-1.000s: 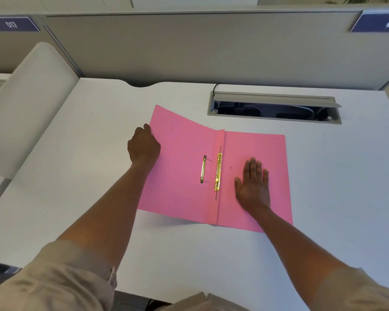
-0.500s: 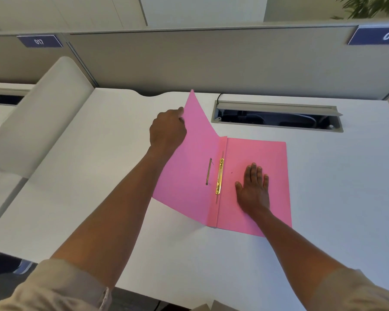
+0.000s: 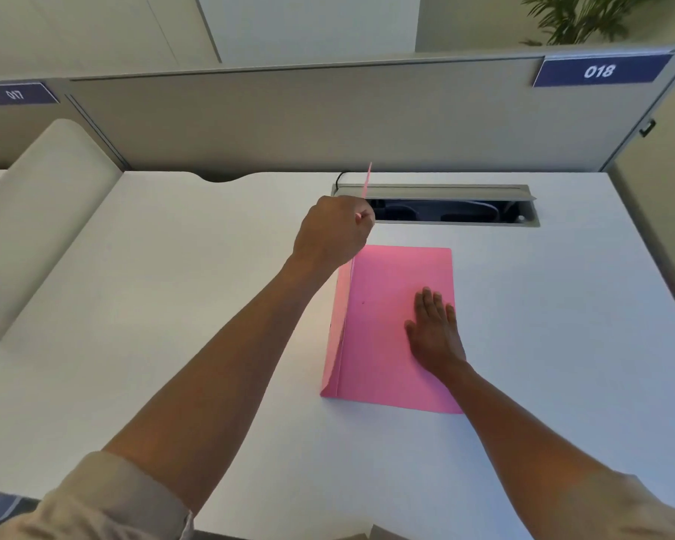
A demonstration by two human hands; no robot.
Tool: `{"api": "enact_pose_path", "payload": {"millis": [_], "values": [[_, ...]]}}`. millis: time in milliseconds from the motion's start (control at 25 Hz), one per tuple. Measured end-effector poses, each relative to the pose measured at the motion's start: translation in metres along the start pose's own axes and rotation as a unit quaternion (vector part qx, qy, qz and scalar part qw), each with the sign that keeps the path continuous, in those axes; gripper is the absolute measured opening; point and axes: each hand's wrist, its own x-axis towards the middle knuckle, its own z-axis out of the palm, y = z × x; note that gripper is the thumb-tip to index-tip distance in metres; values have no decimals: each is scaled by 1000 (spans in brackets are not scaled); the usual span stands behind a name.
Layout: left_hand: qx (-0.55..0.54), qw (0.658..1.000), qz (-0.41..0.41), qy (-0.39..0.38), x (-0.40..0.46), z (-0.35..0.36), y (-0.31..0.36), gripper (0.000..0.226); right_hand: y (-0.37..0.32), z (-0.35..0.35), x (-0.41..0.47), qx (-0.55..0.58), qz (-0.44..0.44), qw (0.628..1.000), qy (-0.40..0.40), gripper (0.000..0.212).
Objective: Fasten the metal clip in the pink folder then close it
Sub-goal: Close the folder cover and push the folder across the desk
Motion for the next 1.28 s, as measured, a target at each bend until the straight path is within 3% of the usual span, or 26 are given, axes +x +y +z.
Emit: {"api": "enact_pose_path", "payload": {"millis": [400, 680, 960, 1280], "values": [[70, 990, 93, -81, -4, 91, 59, 33, 66, -13, -13, -5, 46, 998, 35, 62], [120, 975, 130, -130, -8, 149, 80, 30, 84, -17, -18, -23, 13, 999, 46, 57], [185, 953, 120, -207, -22, 194, 85, 28, 82, -12, -21, -18, 39, 996, 72, 59], [230, 942, 101, -225, -23, 222, 87, 28, 81, -13, -20, -19, 43, 996, 78, 55]]}}
